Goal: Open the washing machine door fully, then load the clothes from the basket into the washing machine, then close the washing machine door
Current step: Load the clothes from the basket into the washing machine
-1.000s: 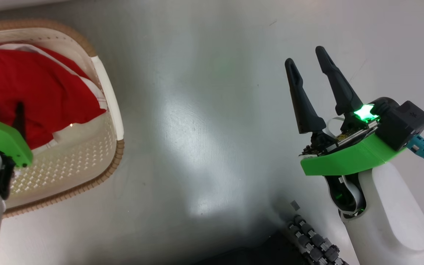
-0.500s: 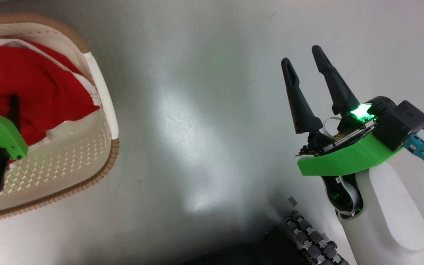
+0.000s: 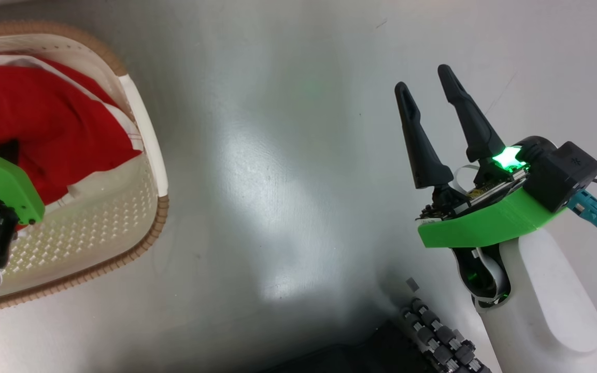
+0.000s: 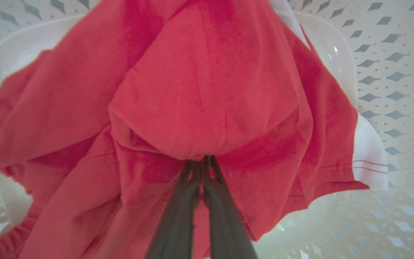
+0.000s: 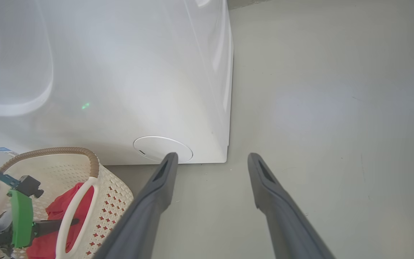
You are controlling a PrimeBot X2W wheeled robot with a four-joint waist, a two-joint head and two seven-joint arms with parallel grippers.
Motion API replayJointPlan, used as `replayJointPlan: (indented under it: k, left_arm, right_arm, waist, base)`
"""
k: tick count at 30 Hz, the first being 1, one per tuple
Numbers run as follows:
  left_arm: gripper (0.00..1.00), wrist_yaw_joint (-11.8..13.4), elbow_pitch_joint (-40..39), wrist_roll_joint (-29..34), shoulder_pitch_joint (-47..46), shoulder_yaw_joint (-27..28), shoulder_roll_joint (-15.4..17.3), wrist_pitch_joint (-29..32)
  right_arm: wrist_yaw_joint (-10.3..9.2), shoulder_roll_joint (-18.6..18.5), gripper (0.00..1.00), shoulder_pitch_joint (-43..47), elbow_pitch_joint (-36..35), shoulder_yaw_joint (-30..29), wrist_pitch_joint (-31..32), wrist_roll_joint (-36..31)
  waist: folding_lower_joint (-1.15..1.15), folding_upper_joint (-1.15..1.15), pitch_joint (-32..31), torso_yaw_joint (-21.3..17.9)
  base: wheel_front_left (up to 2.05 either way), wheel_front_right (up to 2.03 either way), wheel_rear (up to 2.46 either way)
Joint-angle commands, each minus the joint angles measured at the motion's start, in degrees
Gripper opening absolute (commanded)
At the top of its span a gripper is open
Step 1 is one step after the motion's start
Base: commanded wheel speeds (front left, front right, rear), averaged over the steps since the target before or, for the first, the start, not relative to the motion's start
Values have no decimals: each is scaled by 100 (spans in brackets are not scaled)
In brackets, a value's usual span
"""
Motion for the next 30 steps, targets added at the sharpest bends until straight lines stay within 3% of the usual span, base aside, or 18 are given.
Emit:
replayJointPlan:
  k: [1,16,30]
  left_arm:
    - [0,-18,-40,-80,175,49,226,-52]
    - [0,-18,-220,-626,411,-115,223,-327]
    - [0,-18,-730,-938,856,-640,235,-902]
  right_arm:
    - [9,16,100,175,-77,128,-27,-55]
    - [9,38,100,103,13,182,-27,24]
    - [9,-29,100,89,154,181,-27,120]
  waist:
    - [0,0,-24,16]
    - [0,0,-366,87]
    - [0,0,-1162,252]
  base:
    - [0,0,0]
    - [0,0,0]
    - [0,0,0]
